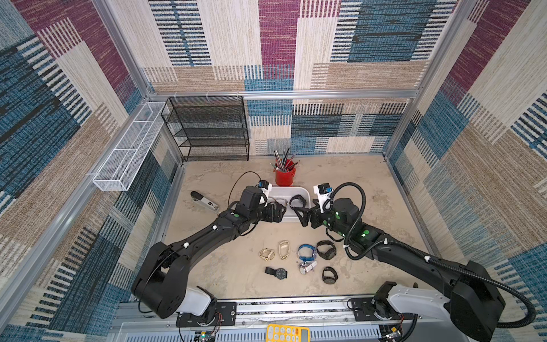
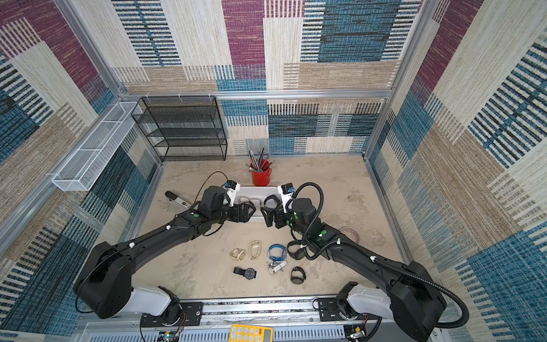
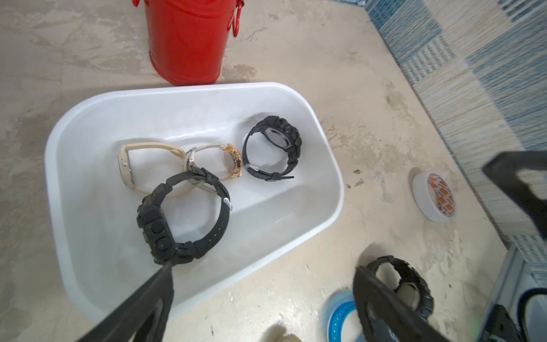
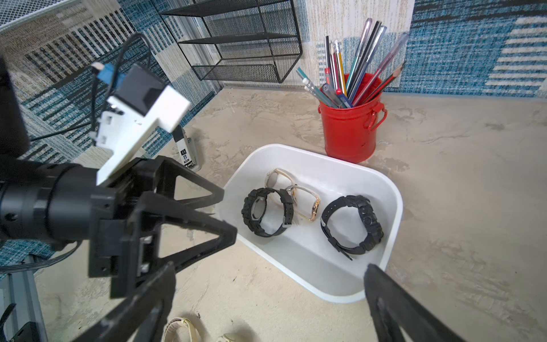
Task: Put the watch into the storage box
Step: Place the watch in the storage box, then pick up the watch at the center of the board.
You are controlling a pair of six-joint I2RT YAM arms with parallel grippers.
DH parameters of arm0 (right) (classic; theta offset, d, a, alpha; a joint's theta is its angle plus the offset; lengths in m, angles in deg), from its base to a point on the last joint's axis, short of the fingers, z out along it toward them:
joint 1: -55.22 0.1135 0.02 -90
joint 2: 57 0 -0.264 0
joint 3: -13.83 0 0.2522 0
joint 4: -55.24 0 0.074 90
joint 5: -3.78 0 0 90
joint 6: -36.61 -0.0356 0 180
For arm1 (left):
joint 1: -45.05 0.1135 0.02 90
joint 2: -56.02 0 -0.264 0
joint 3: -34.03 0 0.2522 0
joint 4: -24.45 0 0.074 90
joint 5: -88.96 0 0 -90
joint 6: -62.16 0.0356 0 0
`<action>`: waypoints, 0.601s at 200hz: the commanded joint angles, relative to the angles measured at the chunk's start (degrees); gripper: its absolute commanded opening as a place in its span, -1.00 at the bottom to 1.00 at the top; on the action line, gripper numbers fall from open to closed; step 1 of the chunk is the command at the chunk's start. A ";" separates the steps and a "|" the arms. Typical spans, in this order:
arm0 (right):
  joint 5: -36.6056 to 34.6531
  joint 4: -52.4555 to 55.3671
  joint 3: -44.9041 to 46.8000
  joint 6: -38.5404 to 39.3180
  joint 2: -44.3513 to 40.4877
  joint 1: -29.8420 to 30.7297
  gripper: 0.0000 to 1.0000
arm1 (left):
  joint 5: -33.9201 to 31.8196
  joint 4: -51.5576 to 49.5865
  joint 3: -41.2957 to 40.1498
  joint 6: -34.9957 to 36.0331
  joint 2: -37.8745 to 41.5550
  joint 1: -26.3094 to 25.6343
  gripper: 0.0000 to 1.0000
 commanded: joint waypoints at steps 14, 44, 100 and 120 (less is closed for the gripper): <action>-2.88 7.75 -0.28 -2.84 -1.67 -0.04 0.99 | -1.31 10.16 -9.17 -2.59 8.68 0.13 0.99; -5.02 15.44 -1.81 -5.23 -1.83 -0.04 0.99 | -0.24 12.43 -14.30 -1.52 14.80 0.11 0.99; -4.43 30.49 -6.19 -9.57 1.97 0.21 0.82 | 2.10 13.39 -20.08 -1.35 21.95 0.13 0.98; -4.90 34.11 -6.65 -11.25 4.17 1.38 0.68 | 1.73 13.12 -21.48 -0.98 23.18 0.13 0.98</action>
